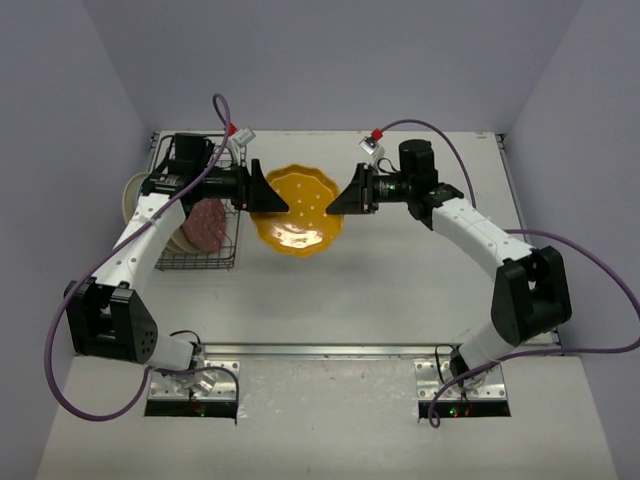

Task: Unload the plates from the dish rack

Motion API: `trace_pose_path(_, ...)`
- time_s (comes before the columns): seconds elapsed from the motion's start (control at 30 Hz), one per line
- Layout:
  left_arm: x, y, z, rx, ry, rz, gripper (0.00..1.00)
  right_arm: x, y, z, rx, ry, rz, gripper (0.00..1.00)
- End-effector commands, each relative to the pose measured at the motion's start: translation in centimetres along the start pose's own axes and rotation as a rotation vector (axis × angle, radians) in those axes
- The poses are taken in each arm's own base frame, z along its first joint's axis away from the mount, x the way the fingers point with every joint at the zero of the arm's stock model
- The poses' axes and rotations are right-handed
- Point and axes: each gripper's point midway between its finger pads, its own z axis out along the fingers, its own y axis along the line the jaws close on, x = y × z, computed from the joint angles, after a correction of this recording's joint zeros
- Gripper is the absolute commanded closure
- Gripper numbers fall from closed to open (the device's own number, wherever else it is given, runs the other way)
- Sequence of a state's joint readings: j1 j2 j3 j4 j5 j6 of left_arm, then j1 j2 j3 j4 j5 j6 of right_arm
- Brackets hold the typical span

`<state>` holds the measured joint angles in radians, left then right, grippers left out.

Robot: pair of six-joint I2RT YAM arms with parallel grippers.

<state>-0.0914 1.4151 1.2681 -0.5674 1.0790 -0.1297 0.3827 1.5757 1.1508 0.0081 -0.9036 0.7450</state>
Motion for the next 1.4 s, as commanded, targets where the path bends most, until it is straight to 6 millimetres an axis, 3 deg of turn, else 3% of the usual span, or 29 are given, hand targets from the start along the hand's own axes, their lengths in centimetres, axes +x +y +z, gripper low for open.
trace_pose_path(0.0, -2.6, 1.6, -0.5, -0.121, -0.075, 0.061, 0.16, -4.0, -1.2, -2.8, -0.029, -0.126, 0.076, 1.0)
trace_pose_path(0.03, -3.2, 2.4, -1.3, -0.154, -0.102, 0.052, 0.12, -4.3, -2.2, -3.5, -0.014, -0.146, 0.122, 1.0)
trace_pose_path(0.07, -3.4, 2.6, -1.5, -0.171, -0.113, 0.04, 0.0, -5.0, -3.1, -4.2, -0.001, -0.172, 0.127, 1.0)
trace_pose_path(0.13, -5.6, 4.5, -4.3, -0.246, -0.229, -0.019, 0.0, -5.8, -5.8, -6.1, 0.049, -0.236, 0.2, 1.0)
trace_pose_path(0.23, -7.1, 5.7, -6.4, -0.327, -0.321, -0.036, 0.0, -7.3, -9.6, -8.9, 0.128, -0.326, 0.257, 1.0)
trace_pose_path(0.3, -8.5, 6.1, -8.0, -0.42, -0.383, -0.005, 0.0, -8.7, -13.4, -11.6, 0.212, -0.415, 0.308, 1.0)
trace_pose_path(0.37, -9.2, 5.8, -9.0, -0.475, -0.423, 0.02, 0.0, -9.9, -15.7, -13.2, 0.269, -0.473, 0.328, 1.0)
trace_pose_path(0.47, -10.0, 6.2, -10.9, -0.595, -0.498, 0.026, 0.0, -11.6, -20.0, -16.2, 0.376, -0.57, 0.361, 1.0)
trace_pose_path(0.57, -10.4, 6.9, -12.9, -0.72, -0.56, 0.032, 0.0, -13.0, -23.7, -17.9, 0.465, -0.635, 0.379, 1.0)
trace_pose_path(0.73, -10.0, 7.4, -14.6, -0.823, -0.592, 0.057, 0.0, -14.5, -28.2, -20.9, 0.552, -0.721, 0.425, 1.0)
trace_pose_path(0.93, -9.3, 7.2, -14.9, -0.84, -0.59, 0.076, 0.0, -14.0, -32.2, -21.7, 0.599, -0.742, 0.496, 1.0)
trace_pose_path(1.03, -9.2, 7.5, -15.6, -0.885, -0.597, 0.073, 0.0, -13.0, -34.4, -21.6, 0.623, -0.742, 0.567, 1.0)
trace_pose_path(1.27, -8.5, 8.7, -17.4, -1.006, -0.606, 0.059, 0.0, -10.4, -37.4, -22.3, 0.774, -0.702, 0.685, 1.0)
trace_pose_path(1.37, -8.2, 8.9, -17.4, -1.013, -0.602, 0.046, 0.0, -9.5, -38.2, -23.0, 0.861, -0.675, 0.713, 0.9)
